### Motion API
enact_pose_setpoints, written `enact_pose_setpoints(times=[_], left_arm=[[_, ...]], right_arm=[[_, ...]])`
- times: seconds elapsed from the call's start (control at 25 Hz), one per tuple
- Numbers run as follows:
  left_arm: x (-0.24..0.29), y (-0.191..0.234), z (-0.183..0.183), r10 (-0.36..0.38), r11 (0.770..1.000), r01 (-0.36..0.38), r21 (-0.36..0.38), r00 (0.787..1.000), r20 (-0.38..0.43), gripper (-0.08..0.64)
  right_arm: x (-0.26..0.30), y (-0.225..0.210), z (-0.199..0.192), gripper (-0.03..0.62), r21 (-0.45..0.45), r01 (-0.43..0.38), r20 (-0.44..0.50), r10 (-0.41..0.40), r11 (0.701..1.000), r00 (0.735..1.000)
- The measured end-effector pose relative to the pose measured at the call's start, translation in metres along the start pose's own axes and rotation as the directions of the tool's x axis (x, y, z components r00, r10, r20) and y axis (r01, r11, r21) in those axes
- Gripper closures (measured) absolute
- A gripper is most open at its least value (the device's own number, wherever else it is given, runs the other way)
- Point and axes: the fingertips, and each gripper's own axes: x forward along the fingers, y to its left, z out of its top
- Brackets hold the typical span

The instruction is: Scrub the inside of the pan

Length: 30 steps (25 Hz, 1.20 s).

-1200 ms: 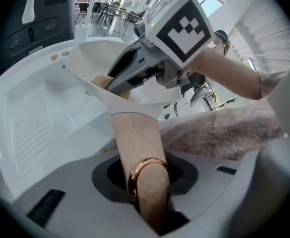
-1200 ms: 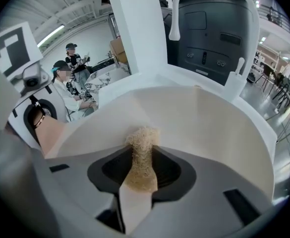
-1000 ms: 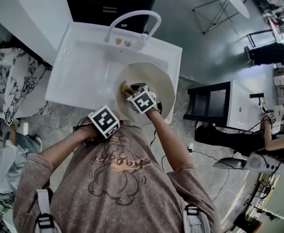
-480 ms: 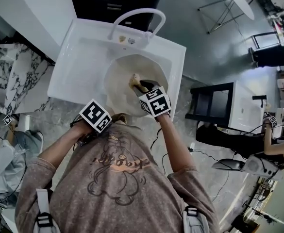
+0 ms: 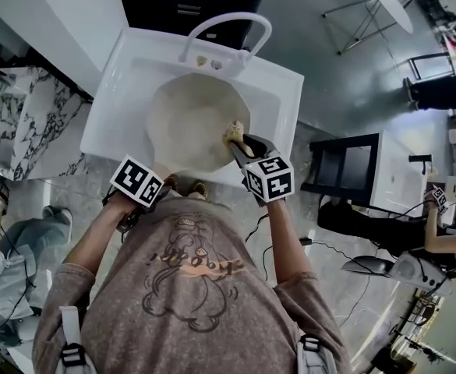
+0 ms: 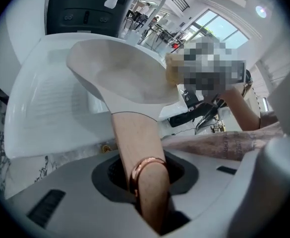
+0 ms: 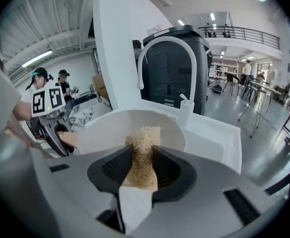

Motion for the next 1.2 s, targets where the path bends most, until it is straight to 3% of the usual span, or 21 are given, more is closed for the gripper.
enact_pose_setpoints(times=[0.12, 0.36, 0.52, 0.64, 0.8, 0.96, 1.2], left_arm=[[-0.003, 0.010, -0.005, 0.015, 0.999, -0.015, -0.041, 1.000, 0.021, 0.436], [-0.008, 0.025, -0.006, 0.012, 0.988, 0.001, -0.154, 0.996, 0.085, 0.436], [-0.009, 0.036, -0.002, 0.059, 0.986, -0.041, -0.159, 0.992, 0.113, 0.436], [-0.011, 0.047, 0.004, 0.141, 0.983, -0.122, -0.134, 0.981, 0.134, 0.436], [-0.018, 0.063, 0.013, 0.263, 0.964, -0.251, -0.087, 0.951, 0.164, 0.436], [-0.026, 0.070, 0.022, 0.325, 0.946, -0.314, -0.085, 0.922, 0.212, 0.436], [-0.039, 0.081, 0.034, 0.446, 0.894, -0.442, -0.077, 0.854, 0.268, 0.436]], right_arm=[[-0.017, -0.005, 0.002, 0.454, 0.061, 0.005, 0.059, -0.009, 0.998, 0.998], [-0.030, -0.016, -0.024, 0.456, 0.136, 0.033, 0.082, -0.044, 0.990, 0.996], [-0.026, -0.016, -0.037, 0.456, 0.165, 0.031, 0.076, -0.044, 0.986, 0.996], [-0.024, -0.011, -0.040, 0.456, 0.168, 0.024, 0.086, -0.039, 0.985, 0.996], [-0.022, -0.006, -0.043, 0.456, 0.183, 0.029, 0.114, -0.050, 0.983, 0.992], [-0.021, -0.005, -0.049, 0.456, 0.215, 0.048, 0.141, -0.080, 0.975, 0.987], [-0.023, -0.009, -0.057, 0.454, 0.266, 0.077, 0.199, -0.133, 0.961, 0.971]])
